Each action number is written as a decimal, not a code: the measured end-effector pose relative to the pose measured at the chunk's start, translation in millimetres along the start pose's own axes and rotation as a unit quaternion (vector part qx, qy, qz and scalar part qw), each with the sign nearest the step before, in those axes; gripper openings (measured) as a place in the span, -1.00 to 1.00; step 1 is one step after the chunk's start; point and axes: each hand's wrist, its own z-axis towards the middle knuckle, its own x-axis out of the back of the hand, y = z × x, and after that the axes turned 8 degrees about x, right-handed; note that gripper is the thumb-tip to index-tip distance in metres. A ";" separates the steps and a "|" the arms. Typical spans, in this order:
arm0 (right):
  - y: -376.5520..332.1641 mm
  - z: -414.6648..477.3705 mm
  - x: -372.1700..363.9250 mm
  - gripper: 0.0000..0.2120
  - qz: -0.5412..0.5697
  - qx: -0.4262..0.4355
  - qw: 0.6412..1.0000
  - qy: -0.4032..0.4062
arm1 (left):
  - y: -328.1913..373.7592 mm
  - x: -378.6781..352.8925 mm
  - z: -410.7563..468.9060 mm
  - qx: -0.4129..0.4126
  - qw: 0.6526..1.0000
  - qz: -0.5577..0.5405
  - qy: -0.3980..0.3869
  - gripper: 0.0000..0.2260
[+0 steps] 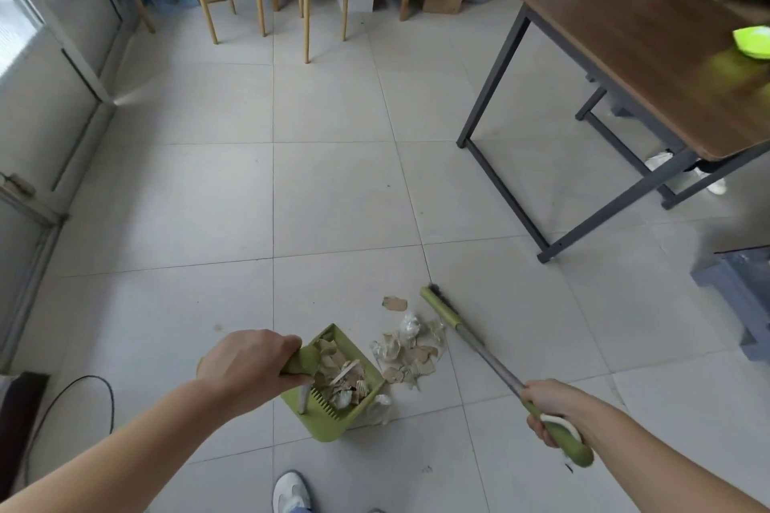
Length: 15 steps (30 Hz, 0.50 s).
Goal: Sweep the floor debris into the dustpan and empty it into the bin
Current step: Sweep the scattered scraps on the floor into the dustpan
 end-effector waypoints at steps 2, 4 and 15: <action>-1.7 7.2 -16.6 -0.82 0.002 -0.027 1.000 -0.007 | 4.8 -2.4 3.5 -0.007 1.000 0.004 -0.002 -0.60; -0.7 9.4 -39.1 -0.80 0.002 -0.040 0.999 -0.021 | 9.9 -3.0 6.0 -0.009 1.000 0.005 -0.007 -0.61; -12.5 -35.0 -55.0 -0.63 -0.011 -0.027 0.990 -0.140 | 38.1 3.3 13.6 -0.022 0.999 0.018 -0.017 -0.64</action>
